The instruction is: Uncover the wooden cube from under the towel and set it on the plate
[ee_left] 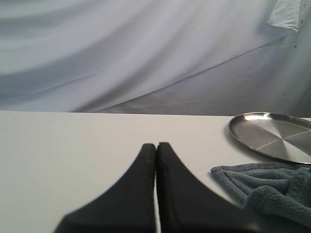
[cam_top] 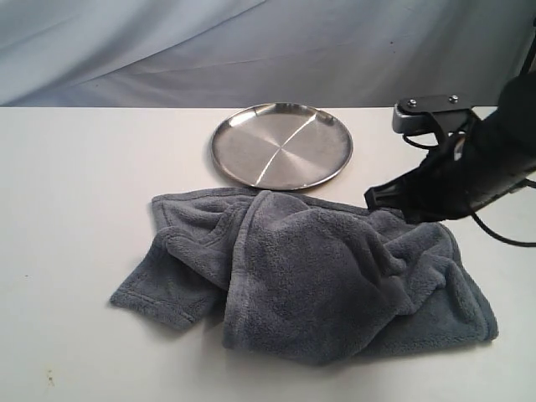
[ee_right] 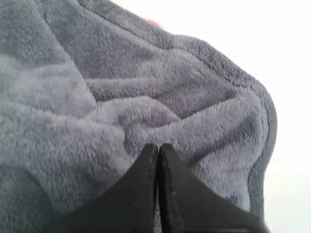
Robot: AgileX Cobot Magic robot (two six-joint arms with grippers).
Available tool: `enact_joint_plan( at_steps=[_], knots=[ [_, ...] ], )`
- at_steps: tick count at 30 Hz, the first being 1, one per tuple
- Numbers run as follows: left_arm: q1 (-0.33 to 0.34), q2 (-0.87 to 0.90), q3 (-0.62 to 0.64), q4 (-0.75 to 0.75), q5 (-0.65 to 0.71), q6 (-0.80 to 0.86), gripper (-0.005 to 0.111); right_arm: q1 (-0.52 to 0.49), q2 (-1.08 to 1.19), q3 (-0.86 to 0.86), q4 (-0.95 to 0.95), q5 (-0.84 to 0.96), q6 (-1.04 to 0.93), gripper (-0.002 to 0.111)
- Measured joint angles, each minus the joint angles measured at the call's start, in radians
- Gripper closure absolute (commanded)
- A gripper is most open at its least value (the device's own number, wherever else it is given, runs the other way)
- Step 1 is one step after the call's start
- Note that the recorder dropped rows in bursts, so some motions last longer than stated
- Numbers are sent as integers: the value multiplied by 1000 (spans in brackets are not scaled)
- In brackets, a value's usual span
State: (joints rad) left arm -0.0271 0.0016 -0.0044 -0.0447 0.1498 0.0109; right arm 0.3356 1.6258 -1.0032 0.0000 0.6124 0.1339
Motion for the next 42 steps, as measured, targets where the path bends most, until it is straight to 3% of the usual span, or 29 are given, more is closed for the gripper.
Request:
enact_joint_plan(
  at_steps=[6, 14, 26, 29, 34, 38, 42],
  knots=[
    [0, 0, 0, 0, 0, 0, 105, 14, 156, -204, 0, 90, 0, 108],
    [0, 0, 0, 0, 0, 0, 105, 137, 284, -423, 0, 184, -8, 108],
    [0, 0, 0, 0, 0, 0, 105, 423, 303, -469, -10, 204, -47, 108],
    [0, 0, 0, 0, 0, 0, 105, 518, 279, -394, -16, 193, -51, 108],
    [0, 0, 0, 0, 0, 0, 105, 550, 118, -113, -16, 59, -23, 108],
    [0, 0, 0, 0, 0, 0, 105, 471, -31, 89, -19, -20, -4, 108],
    [0, 0, 0, 0, 0, 0, 105, 385, -93, 136, -23, -35, 5, 108]
  ],
)
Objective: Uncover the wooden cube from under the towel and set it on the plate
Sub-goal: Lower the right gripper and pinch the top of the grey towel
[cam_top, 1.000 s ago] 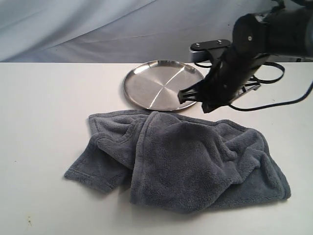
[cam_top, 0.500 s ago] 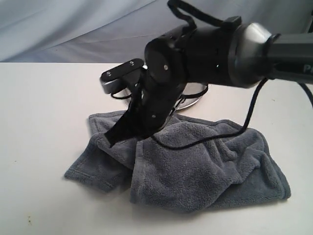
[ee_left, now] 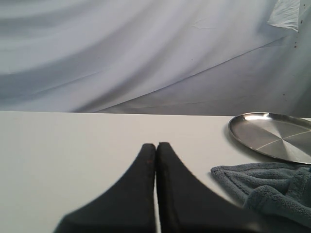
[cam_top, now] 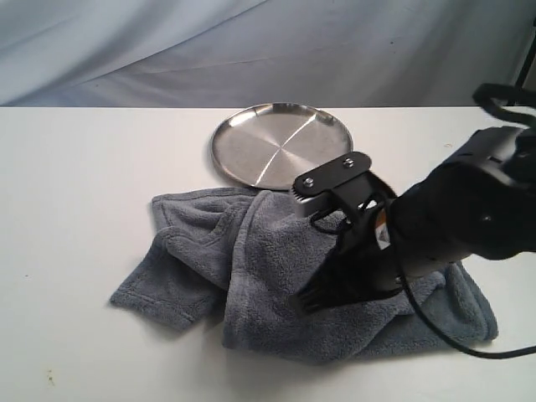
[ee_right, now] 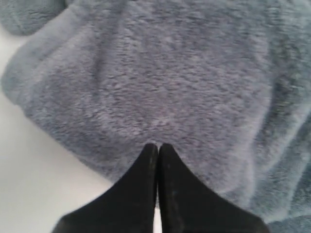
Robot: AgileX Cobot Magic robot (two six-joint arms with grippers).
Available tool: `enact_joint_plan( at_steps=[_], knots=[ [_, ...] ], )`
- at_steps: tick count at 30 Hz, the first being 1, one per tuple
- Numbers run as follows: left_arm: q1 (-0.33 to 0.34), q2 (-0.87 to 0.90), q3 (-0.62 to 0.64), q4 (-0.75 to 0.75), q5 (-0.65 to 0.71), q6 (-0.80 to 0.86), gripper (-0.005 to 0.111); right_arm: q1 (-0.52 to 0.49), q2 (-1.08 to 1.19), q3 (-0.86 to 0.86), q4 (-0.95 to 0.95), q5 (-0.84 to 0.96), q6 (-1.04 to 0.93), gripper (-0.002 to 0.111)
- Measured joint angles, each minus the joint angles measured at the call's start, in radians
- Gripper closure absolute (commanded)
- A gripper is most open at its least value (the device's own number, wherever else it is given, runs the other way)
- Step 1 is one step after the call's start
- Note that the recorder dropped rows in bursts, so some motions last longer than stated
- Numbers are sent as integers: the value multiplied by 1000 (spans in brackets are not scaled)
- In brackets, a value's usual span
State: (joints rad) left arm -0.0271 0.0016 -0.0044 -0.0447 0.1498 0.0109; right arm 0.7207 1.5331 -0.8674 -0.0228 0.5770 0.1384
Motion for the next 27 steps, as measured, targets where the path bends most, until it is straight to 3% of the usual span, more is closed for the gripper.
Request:
enact_joint_plan(
  at_steps=[5, 12, 15, 22, 27],
  knots=[
    [0, 0, 0, 0, 0, 0, 105, -77, -9, 2, 3, -49, 17, 108],
    [0, 0, 0, 0, 0, 0, 105, -92, -9, 2, 23, -229, 21, 106],
    [0, 0, 0, 0, 0, 0, 105, -92, -9, 2, 23, -248, 21, 92],
    [0, 0, 0, 0, 0, 0, 105, -92, -9, 2, 23, -254, -34, 35],
    [0, 0, 0, 0, 0, 0, 105, -92, -5, 2, 23, -260, -99, 30]
  ],
)
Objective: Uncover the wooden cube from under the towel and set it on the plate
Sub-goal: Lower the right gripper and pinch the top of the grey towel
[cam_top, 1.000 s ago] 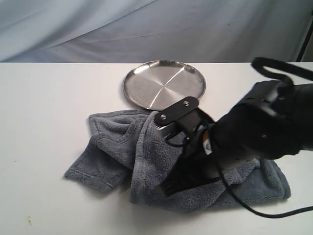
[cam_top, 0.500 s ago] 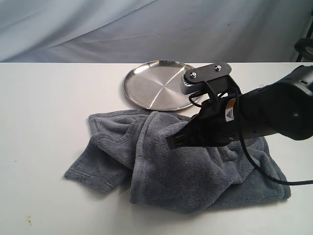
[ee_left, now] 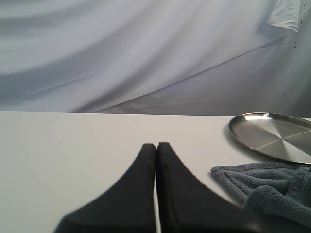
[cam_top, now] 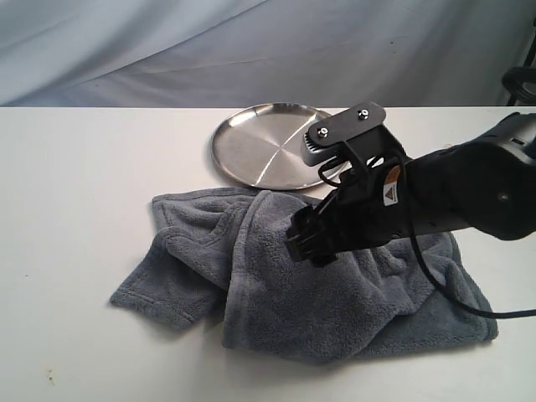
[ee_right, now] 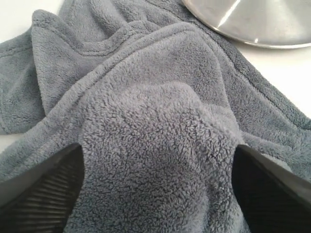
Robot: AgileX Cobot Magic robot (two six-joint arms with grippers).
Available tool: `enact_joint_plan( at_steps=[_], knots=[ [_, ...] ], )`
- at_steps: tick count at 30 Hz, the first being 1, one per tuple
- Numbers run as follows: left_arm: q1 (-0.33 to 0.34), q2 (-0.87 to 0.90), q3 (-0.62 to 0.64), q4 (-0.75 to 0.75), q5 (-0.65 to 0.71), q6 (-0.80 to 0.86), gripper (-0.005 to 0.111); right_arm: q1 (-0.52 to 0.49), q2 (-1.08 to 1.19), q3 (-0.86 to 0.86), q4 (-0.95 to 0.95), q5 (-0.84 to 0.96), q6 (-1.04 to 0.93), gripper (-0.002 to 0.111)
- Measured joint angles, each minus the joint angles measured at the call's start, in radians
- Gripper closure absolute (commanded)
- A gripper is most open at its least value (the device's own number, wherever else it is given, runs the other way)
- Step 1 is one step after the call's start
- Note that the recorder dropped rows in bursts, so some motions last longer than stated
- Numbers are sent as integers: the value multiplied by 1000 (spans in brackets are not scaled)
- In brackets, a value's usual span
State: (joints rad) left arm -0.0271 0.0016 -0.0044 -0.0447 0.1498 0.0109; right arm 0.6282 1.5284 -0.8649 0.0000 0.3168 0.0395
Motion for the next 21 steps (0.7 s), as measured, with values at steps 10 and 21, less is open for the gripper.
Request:
enact_joint_plan(
  at_steps=[10, 21],
  knots=[
    [0, 0, 0, 0, 0, 0, 105, 35, 69, 0, -7, -18, -16, 30],
    [0, 0, 0, 0, 0, 0, 105, 46, 130, 0, -30, -27, -18, 43]
  ],
)
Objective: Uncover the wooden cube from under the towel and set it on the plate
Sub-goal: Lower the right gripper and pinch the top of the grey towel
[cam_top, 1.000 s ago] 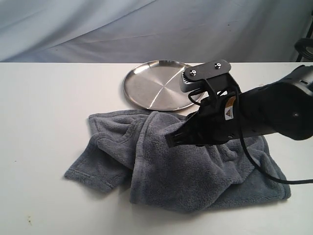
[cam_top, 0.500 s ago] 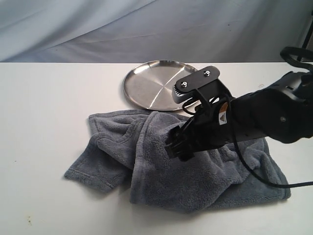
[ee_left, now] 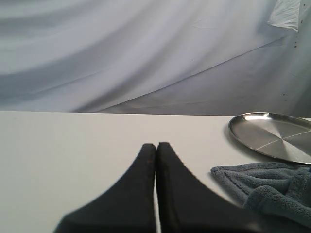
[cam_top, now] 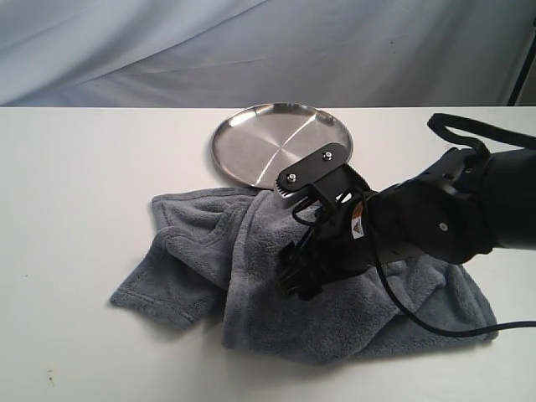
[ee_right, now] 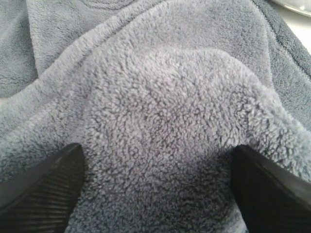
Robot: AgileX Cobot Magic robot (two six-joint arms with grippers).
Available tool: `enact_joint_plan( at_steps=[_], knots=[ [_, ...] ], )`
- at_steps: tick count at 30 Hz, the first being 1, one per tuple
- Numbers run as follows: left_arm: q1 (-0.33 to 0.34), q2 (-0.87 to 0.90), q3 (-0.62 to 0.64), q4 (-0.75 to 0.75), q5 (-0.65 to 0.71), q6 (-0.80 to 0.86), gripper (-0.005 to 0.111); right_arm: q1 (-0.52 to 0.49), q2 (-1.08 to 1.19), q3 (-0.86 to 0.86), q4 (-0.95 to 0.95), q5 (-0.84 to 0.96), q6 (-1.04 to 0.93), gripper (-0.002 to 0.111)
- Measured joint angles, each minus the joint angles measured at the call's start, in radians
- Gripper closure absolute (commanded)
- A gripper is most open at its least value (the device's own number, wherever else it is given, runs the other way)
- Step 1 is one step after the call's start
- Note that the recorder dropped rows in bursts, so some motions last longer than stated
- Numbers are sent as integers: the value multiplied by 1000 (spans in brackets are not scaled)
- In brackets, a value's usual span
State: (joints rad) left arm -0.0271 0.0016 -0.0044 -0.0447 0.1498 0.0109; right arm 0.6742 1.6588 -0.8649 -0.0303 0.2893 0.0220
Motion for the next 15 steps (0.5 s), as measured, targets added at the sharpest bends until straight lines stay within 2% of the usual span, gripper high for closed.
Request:
enact_joint_plan(
  at_steps=[13, 15],
  knots=[
    [0, 0, 0, 0, 0, 0, 105, 0, 9, -2, 0, -2, 3, 108],
    [0, 0, 0, 0, 0, 0, 105, 0, 9, -2, 0, -2, 3, 108]
  ],
)
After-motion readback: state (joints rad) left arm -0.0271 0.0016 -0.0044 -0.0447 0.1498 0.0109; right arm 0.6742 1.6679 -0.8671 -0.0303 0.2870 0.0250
